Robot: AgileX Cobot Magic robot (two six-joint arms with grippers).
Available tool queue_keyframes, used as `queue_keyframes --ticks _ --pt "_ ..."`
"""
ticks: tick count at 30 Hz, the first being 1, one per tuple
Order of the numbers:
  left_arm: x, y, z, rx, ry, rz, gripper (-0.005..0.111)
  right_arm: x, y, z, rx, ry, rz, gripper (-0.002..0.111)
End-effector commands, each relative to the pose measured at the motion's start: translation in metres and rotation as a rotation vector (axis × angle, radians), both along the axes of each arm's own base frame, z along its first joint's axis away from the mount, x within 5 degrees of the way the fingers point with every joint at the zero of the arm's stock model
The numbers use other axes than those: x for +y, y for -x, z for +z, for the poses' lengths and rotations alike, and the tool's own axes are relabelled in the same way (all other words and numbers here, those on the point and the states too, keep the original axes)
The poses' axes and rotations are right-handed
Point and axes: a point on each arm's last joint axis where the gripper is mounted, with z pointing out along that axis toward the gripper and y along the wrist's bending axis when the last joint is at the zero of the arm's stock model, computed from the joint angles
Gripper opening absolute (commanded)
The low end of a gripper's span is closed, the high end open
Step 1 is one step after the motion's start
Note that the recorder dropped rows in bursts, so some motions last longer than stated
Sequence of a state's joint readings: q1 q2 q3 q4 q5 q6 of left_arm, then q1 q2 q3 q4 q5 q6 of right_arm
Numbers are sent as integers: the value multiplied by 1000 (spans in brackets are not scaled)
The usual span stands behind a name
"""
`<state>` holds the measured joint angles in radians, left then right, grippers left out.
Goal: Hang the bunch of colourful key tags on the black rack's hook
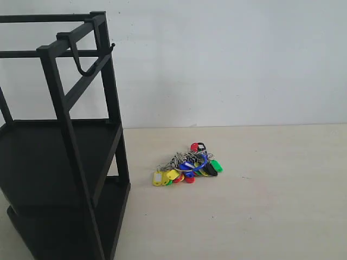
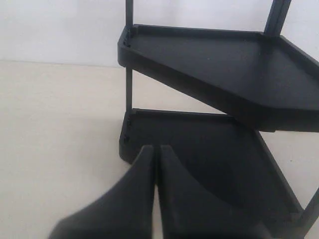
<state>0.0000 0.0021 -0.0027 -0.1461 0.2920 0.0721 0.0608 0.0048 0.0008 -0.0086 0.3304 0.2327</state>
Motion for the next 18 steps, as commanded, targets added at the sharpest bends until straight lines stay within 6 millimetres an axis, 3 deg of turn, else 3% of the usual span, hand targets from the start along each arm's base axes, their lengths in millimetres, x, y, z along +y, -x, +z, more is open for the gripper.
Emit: queue_keyframes --ticks 1,6,12,16,18 --pt "0 0 0 -7 -8 0 4 0 0 2 -18 9 0 0" --pt "0 0 0 -7 -8 0 4 0 -2 10 -118 3 0 0" --pt "0 0 0 -7 -8 0 4 0 -1 38 -418 -16 2 0" --pt "0 0 0 -7 -8 0 4 0 8 64 -724 -42 4 0" --pt "0 0 0 -7 -8 0 4 -1 17 78 -901 -138 18 0"
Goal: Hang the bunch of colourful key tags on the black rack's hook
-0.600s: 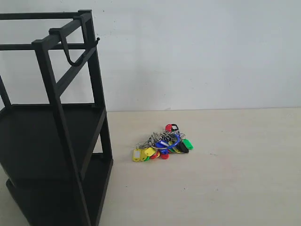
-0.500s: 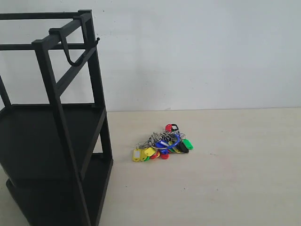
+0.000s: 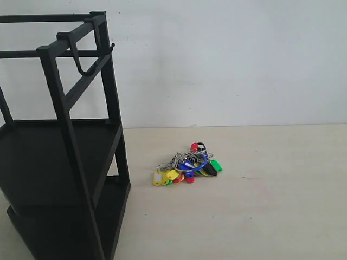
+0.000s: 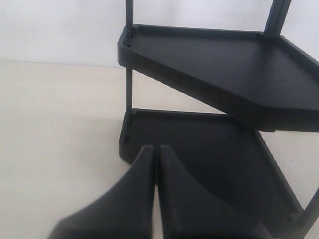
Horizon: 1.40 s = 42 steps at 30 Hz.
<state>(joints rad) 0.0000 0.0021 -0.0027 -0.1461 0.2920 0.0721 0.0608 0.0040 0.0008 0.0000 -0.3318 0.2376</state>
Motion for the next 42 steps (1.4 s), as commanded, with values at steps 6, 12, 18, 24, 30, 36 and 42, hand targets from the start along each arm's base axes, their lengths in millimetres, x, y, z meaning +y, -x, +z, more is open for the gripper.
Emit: queue_keyframes --ticks 6,12,18,24,30,36,42 --pt "0 0 0 -7 -8 0 4 0 9 113 -133 -112 57 0" --pt "0 0 0 -7 -8 0 4 4 -72 138 628 -83 6 0" --pt "0 0 0 -7 -8 0 4 8 -125 102 1027 -86 -6 0" --pt "0 0 0 -7 -8 0 4 21 -174 53 1269 -48 100 0" --pt "0 0 0 -7 -8 0 4 52 -217 16 1270 26 412 0" --pt "0 0 0 -7 -8 0 4 63 -270 -12 1303 -90 481 5" --pt "0 0 0 -7 -8 0 4 68 -317 -39 1337 -178 473 44"
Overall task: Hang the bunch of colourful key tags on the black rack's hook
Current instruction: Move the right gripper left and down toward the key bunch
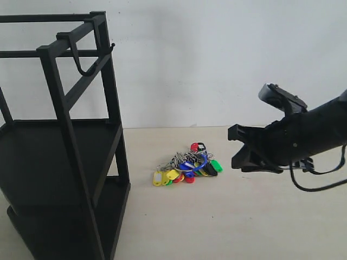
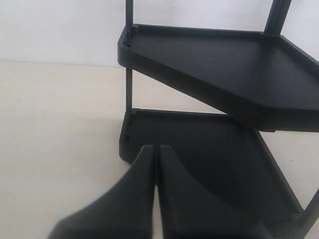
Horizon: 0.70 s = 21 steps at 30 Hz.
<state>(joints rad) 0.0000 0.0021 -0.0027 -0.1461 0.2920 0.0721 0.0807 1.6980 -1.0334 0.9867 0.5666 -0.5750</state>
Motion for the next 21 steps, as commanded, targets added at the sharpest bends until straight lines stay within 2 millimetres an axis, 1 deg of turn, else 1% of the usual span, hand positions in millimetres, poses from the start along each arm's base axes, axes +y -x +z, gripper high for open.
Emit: queue_keyframes --ticks 1,4,8,10,15,21 --pt "0 0 0 -7 -8 0 4 4 -31 -16 17 -45 -38 47" --pt "0 0 0 -7 -8 0 4 11 -48 -29 34 -63 -43 47" --pt "0 0 0 -7 -8 0 4 31 -70 -46 27 -59 -29 47" --pt "0 0 0 -7 -8 0 4 38 -81 -50 11 -56 -21 47" --pt "0 0 0 -7 -8 0 4 43 -103 -66 36 -84 -61 47" --pt "0 0 0 -7 -8 0 4 42 -113 -85 46 -75 -98 47"
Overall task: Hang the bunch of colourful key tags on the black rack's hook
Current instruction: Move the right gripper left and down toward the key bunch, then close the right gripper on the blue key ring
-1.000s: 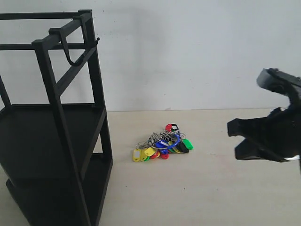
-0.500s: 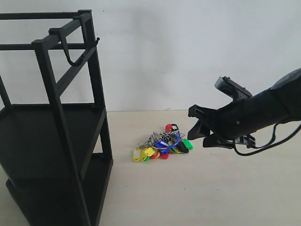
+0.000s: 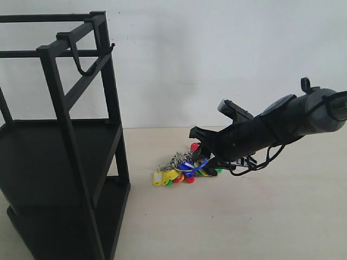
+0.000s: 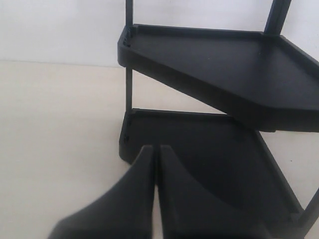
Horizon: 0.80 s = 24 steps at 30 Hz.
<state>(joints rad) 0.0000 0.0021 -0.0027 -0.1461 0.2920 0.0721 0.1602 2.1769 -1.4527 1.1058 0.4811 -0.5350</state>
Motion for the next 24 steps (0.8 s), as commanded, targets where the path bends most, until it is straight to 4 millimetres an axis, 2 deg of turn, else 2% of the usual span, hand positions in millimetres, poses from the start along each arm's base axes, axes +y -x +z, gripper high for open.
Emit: queue_keyframes --ticks 1,6,10,20,24 --pt "0 0 0 -7 -8 0 4 0 -7 -11 9 -1 -21 47" --pt "0 0 0 -7 -8 0 4 -2 -10 -22 9 18 -55 47" --pt "0 0 0 -7 -8 0 4 -1 -13 -21 2 3 -80 47" --pt "0 0 0 -7 -8 0 4 21 -13 -20 -67 54 -122 47" --pt "0 0 0 -7 -8 0 4 20 -14 -19 -73 58 -134 47"
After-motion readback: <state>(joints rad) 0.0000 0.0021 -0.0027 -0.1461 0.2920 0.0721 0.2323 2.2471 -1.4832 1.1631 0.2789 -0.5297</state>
